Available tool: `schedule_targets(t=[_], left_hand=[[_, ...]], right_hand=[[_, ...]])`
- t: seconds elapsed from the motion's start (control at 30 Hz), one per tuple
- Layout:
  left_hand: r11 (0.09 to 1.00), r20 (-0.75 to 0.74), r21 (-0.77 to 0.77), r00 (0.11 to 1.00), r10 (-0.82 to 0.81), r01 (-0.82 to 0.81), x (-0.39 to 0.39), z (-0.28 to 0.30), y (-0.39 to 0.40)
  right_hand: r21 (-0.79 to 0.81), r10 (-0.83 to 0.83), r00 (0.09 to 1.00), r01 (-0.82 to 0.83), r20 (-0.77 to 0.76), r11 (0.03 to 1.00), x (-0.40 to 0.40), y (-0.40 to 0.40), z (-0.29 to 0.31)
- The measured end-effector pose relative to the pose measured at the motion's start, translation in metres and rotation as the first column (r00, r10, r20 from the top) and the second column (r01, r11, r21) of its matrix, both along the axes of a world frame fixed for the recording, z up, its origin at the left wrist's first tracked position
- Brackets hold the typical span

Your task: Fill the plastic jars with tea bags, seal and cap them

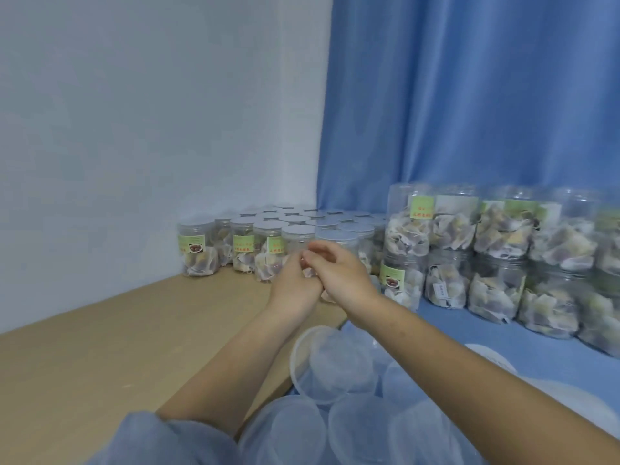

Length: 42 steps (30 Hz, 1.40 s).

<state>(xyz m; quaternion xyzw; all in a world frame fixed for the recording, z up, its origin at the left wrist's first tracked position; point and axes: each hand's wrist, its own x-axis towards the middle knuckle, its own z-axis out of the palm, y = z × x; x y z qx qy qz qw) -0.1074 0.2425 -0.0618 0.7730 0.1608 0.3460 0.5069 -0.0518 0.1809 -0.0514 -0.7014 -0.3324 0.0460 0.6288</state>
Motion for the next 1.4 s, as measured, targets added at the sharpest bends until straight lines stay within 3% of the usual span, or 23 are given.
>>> schedule_targets(t=[0.27, 0.43, 0.57, 0.77, 1.0, 1.1, 1.27, 1.4], left_hand=[[0.990, -0.037, -0.003, 0.990, -0.138, 0.138, 0.116, 0.042, -0.085], [0.979, -0.123, -0.054, 0.971, -0.204, 0.198, 0.191, 0.047, -0.090], [0.998, -0.206, -0.048, 0.977, -0.056, 0.047, 0.233, 0.038, -0.079], [0.996, -0.150, -0.043, 0.986, 0.075, -0.082, 0.274, 0.026, -0.062], [0.978, -0.023, 0.117, 0.984, 0.178, -0.174, 0.240, 0.031, -0.072], [0.991, 0.061, 0.086, 0.993, 0.097, -0.102, 0.206, 0.039, -0.094], [0.997, 0.105, 0.052, 0.992, -0.065, 0.060, 0.144, 0.045, -0.148], [0.958, 0.154, -0.133, 0.960, -0.233, 0.253, 0.103, 0.034, -0.197]], right_hand=[[0.128, -0.247, 0.969, 0.249, -0.029, 0.960, 0.084, -0.117, 0.023], [0.142, -0.328, 0.945, 0.327, -0.024, 0.934, 0.140, -0.159, 0.017], [0.128, -0.353, 0.933, 0.359, -0.074, 0.924, 0.176, -0.166, 0.003], [0.029, -0.345, 0.924, 0.354, -0.164, 0.935, 0.198, -0.178, -0.026], [-0.072, -0.325, 0.942, 0.320, -0.083, 0.945, 0.182, -0.196, -0.011], [-0.029, -0.330, 0.941, 0.329, -0.080, 0.944, 0.163, -0.197, 0.008], [-0.041, -0.346, 0.937, 0.348, 0.055, 0.936, 0.115, -0.214, 0.031], [0.002, -0.326, 0.942, 0.327, 0.081, 0.945, 0.076, -0.252, 0.035]])
